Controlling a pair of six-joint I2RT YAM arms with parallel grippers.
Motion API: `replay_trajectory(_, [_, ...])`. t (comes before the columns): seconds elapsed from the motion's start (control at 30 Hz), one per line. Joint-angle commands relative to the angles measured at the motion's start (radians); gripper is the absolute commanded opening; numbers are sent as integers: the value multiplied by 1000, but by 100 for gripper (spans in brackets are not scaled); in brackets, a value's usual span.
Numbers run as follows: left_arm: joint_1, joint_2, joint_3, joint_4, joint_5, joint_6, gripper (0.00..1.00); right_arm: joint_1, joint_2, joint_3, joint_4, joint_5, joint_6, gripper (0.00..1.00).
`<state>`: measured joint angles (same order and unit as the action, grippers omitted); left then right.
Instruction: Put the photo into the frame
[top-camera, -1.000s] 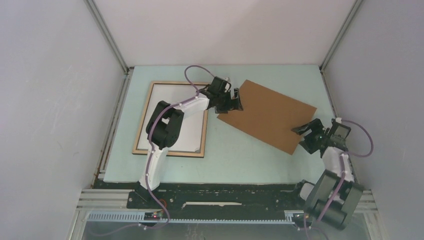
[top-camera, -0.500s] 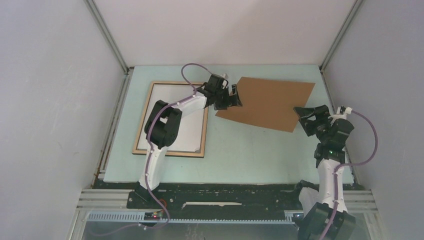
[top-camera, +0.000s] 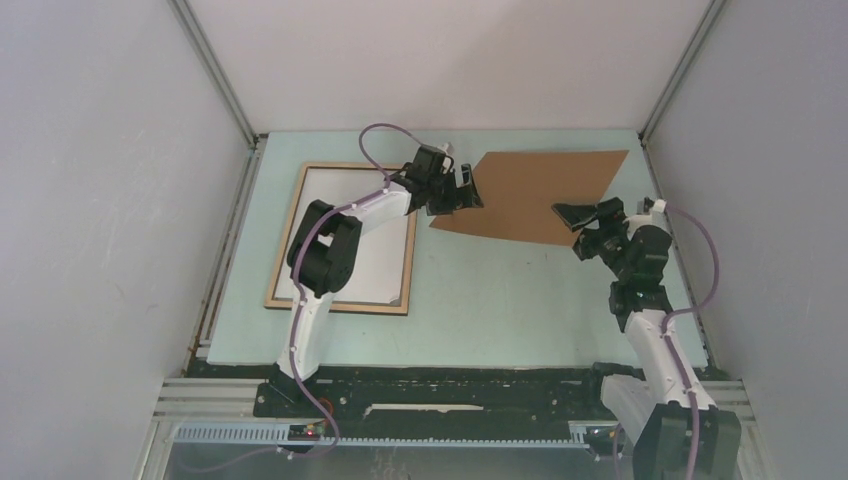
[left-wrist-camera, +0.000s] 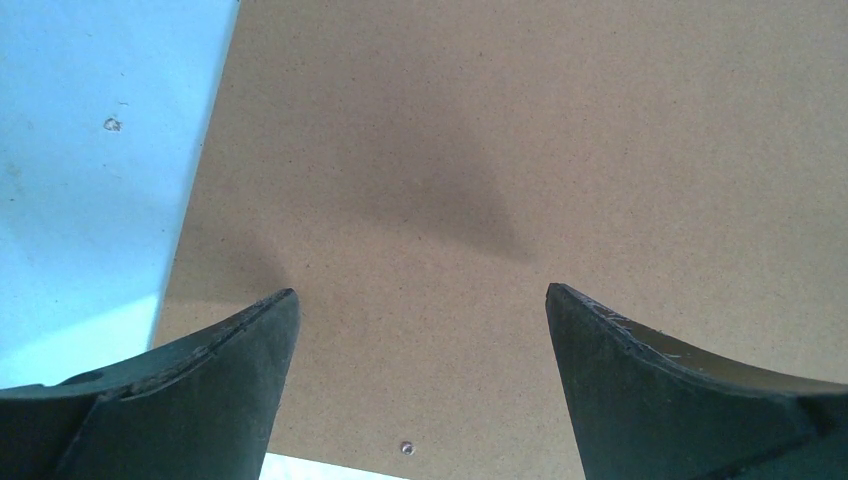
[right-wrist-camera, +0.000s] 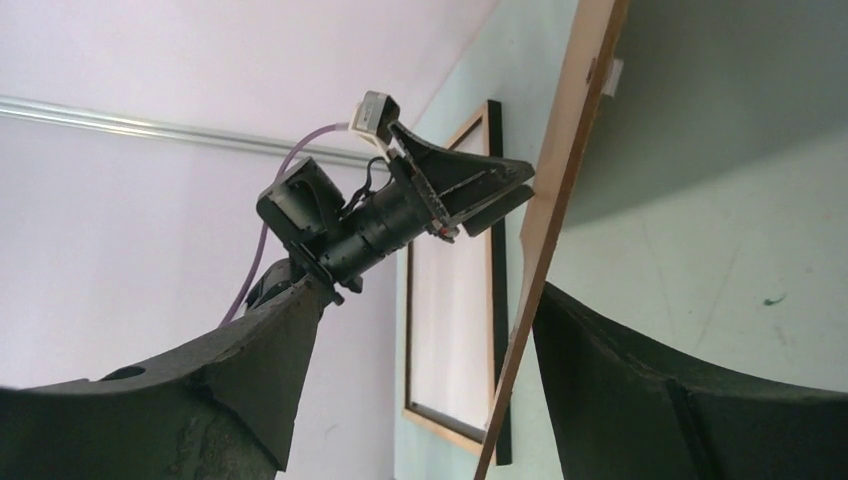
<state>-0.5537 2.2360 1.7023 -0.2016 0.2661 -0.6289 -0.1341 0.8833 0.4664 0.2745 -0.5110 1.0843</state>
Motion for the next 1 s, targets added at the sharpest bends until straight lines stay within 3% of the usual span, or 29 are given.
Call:
replay_trajectory(0.0, [-49,50,-43,-95,98,-32,99,77,34,72,165,10,101,82])
replay_trajectory(0.1, [-49,44,-47,-90,103,-31,99,103,47,157,-30,61,46,64])
replay_trajectory(0.2, [-49,34,-52,-83,104,-29,99,115,7,226,-327,217,-27,62])
replay_trajectory(0.27, [-49,25,-58,-75,105,-29,99,111,-31,208,-377,297,-48,59])
replay_trajectory(0.37, [-49,6,-77,-57,110,-27,99,96,-47,193,-357,293,-76,52])
replay_trajectory(0.6, [-50,-131,-223,92,62,14,99,30,4,206,-318,161,-164,25])
replay_trajectory(0.83, [-60,-435,-429,183,-44,102,100,-108,34,214,-376,-152,-365,0])
replay_trajectory(0.97, [-59,-614,-527,112,-152,99,100,-160,-25,215,-444,-240,-471,0])
